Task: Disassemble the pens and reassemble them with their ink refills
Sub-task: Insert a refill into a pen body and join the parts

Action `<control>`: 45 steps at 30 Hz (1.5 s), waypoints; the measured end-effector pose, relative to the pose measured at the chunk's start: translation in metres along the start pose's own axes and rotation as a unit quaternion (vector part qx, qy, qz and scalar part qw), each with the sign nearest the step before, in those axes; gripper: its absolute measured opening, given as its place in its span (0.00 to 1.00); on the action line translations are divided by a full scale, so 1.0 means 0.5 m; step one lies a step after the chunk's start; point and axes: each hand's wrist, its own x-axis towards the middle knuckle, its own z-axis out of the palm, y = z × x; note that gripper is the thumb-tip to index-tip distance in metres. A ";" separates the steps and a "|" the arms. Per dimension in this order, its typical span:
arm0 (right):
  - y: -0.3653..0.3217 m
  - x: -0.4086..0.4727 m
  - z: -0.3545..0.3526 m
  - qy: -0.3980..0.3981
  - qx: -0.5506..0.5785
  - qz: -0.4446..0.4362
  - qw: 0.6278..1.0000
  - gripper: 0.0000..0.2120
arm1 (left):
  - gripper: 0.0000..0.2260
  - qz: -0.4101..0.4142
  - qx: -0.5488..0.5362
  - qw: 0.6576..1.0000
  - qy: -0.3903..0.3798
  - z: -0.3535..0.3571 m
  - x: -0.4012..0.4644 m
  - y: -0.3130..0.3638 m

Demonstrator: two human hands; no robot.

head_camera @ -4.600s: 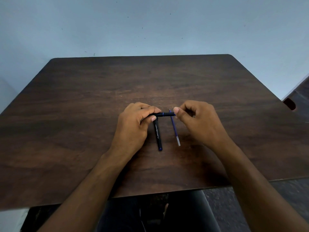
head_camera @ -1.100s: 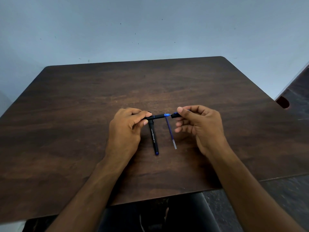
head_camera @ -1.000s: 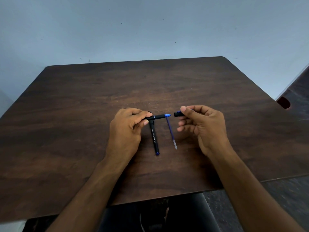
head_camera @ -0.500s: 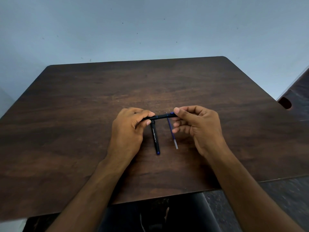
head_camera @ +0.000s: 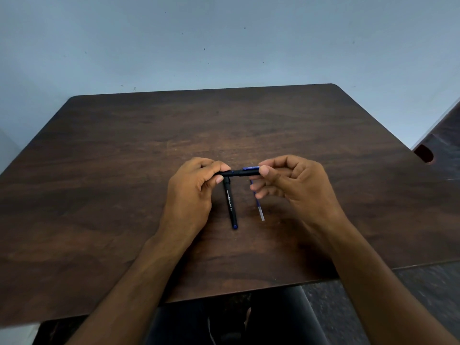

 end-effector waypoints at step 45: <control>-0.016 0.008 0.101 0.047 0.181 0.030 0.982 0.12 | 0.13 -0.033 -0.088 0.992 0.082 -0.025 0.002 0.048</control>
